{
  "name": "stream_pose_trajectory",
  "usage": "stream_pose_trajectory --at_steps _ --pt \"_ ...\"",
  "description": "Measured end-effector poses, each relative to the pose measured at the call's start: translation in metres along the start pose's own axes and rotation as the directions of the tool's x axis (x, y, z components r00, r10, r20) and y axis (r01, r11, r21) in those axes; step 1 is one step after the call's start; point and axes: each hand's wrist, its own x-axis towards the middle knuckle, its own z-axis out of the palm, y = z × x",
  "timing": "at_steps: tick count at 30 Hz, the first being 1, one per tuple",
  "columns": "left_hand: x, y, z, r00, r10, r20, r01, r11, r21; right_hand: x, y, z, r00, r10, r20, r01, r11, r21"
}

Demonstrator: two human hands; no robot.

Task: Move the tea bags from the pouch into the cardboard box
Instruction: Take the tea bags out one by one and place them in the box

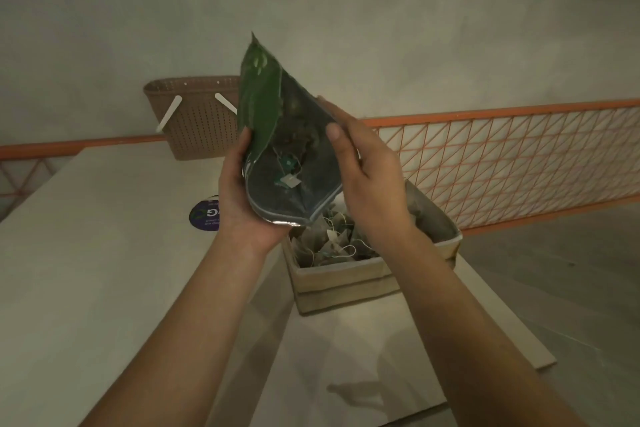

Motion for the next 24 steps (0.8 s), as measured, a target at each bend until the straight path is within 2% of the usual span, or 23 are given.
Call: stream_pose_trajectory --at_steps 2,4,8,11,13,16,18,21,24 --pt "0.0 0.006 0.006 0.998 0.044 0.034 -0.045 0.999 0.014 -0.001 -0.008 0.005 0.989 -0.146 -0.023 0.146 0.989 -0.004" --pt "0.002 0.009 0.007 0.999 0.037 0.033 -0.038 0.999 0.001 -0.003 -0.008 0.011 0.975 -0.221 -0.033 0.221 0.975 -0.019" --pt "0.005 0.007 -0.005 1.0 -0.004 -0.025 0.004 1.0 0.006 -0.005 0.008 0.021 0.996 -0.088 -0.017 0.088 0.996 -0.001" --pt "0.004 0.008 -0.01 0.999 0.012 -0.052 -0.011 1.0 0.022 -0.007 0.013 0.023 0.998 -0.056 0.011 0.056 0.998 0.004" --pt "0.003 0.01 -0.006 0.999 0.036 -0.024 -0.036 0.999 0.025 -0.006 0.01 0.022 0.997 -0.081 -0.012 0.081 0.997 0.006" --pt "0.003 0.012 0.0 0.998 0.059 0.006 -0.059 0.998 0.0 -0.006 0.006 0.02 0.976 -0.198 -0.095 0.199 0.98 0.0" --pt "0.004 0.012 -0.001 0.999 0.049 0.0 -0.049 0.999 -0.002 -0.008 0.008 0.024 0.972 -0.215 -0.094 0.216 0.976 -0.002" --pt "0.006 0.01 -0.008 0.999 0.02 -0.048 -0.018 0.999 0.037 -0.009 0.017 0.03 0.997 -0.072 -0.035 0.07 0.997 -0.038" --pt "0.006 0.008 -0.015 0.997 -0.004 -0.076 0.006 1.0 0.028 -0.009 0.022 0.029 1.0 -0.015 -0.005 0.014 0.998 -0.056"
